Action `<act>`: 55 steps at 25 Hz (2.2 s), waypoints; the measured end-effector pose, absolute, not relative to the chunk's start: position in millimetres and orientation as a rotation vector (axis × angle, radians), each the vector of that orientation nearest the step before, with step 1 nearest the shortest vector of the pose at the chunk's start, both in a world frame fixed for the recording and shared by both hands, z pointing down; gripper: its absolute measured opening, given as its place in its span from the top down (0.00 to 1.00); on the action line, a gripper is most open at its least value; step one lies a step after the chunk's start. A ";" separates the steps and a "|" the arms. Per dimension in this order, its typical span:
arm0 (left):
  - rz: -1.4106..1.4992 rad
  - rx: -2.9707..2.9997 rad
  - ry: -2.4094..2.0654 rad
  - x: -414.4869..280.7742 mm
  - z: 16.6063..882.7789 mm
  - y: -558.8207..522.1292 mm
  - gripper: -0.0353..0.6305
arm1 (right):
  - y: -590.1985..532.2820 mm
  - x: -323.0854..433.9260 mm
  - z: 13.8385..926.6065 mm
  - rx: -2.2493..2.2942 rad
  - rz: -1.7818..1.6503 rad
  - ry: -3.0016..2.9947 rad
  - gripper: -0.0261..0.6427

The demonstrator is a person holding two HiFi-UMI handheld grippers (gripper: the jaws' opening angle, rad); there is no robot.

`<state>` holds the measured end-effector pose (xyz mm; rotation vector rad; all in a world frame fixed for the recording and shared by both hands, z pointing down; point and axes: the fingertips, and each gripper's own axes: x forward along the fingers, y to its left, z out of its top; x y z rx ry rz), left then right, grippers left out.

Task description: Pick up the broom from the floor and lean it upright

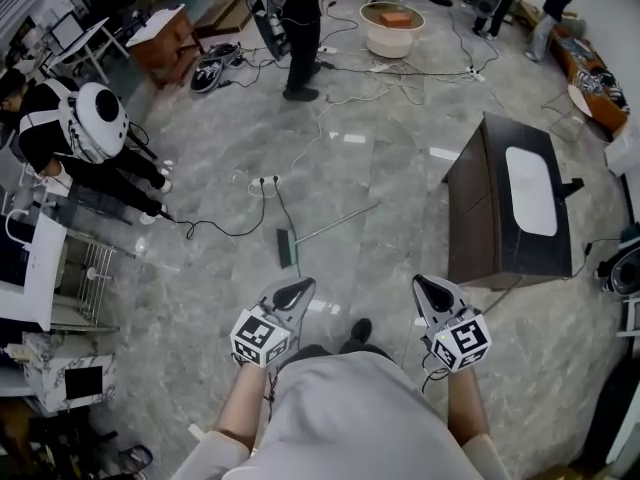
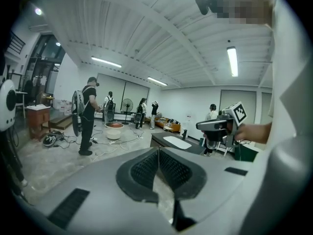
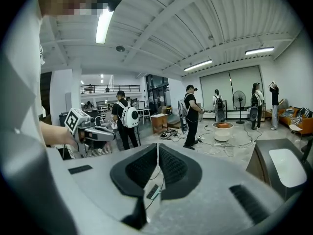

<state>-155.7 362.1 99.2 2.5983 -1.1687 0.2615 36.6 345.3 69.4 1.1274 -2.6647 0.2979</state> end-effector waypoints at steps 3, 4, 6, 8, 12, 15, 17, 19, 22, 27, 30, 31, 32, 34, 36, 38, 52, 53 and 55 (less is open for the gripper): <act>0.244 2.588 -1.195 -139.9 99.9 342.8 0.93 | 325.9 52.7 73.4 1.113 0.297 -2.668 0.94; 0.238 2.585 -1.200 -135.3 99.9 336.9 0.93 | 320.7 57.8 75.8 1.111 0.298 -2.668 0.94; 0.230 2.583 -1.204 -127.3 99.4 324.9 0.93 | 309.7 65.6 79.3 1.105 0.301 -2.664 0.94; 0.234 2.588 -1.201 -120.7 98.8 313.0 0.93 | 297.6 70.6 79.8 1.099 0.302 -2.660 0.94; 0.255 2.601 -1.194 -111.7 98.4 286.9 0.93 | 273.6 77.5 83.3 1.094 0.314 -2.653 0.94; 0.271 2.602 -1.184 -113.0 100.7 266.2 0.93 | 256.2 77.3 92.7 1.104 0.345 -2.639 0.94; 0.272 2.600 -1.171 -117.3 103.8 253.0 0.93 | 245.4 72.1 96.8 1.104 0.361 -2.629 0.94; 0.268 2.598 -1.151 -123.0 109.2 238.9 0.93 | 233.4 65.8 102.0 1.109 0.371 -2.616 0.94; 0.260 2.592 -1.113 -131.7 120.0 211.8 0.93 | 208.9 57.1 111.9 1.124 0.379 -2.584 0.94; 0.261 2.588 -1.049 -143.8 137.8 151.4 0.93 | 150.2 44.2 123.1 1.148 0.387 -2.534 0.94; 0.294 2.595 -1.006 -154.5 152.9 114.1 0.93 | 113.9 33.5 131.1 1.159 0.407 -2.510 0.94; 0.311 2.597 -0.991 -158.7 158.7 102.1 0.93 | 102.6 30.0 135.6 1.159 0.418 -2.498 0.94; 0.327 2.599 -0.976 -162.4 164.1 90.0 0.93 | 91.6 27.1 140.4 1.158 0.429 -2.485 0.94; 0.349 2.604 -0.943 -167.7 174.2 65.3 0.93 | 70.7 23.4 149.8 1.157 0.445 -2.461 0.94; 0.358 2.609 -0.909 -171.5 185.7 41.2 0.93 | 50.7 20.2 160.2 1.160 0.460 -2.441 0.93; 0.360 2.617 -0.877 -175.8 198.5 18.8 0.93 | 32.1 15.1 172.5 1.167 0.484 -2.428 0.93; 0.379 2.554 -0.819 -193.4 295.3 -77.7 0.93 | -48.9 -17.0 257.2 1.151 0.623 -2.370 0.92; 0.384 2.548 -0.819 -191.3 302.1 -81.6 0.93 | -53.7 -15.9 264.0 1.149 0.633 -2.369 0.92; 0.391 2.541 -0.823 -184.6 317.6 -92.0 0.93 | -66.3 -12.5 279.4 1.145 0.654 -2.376 0.92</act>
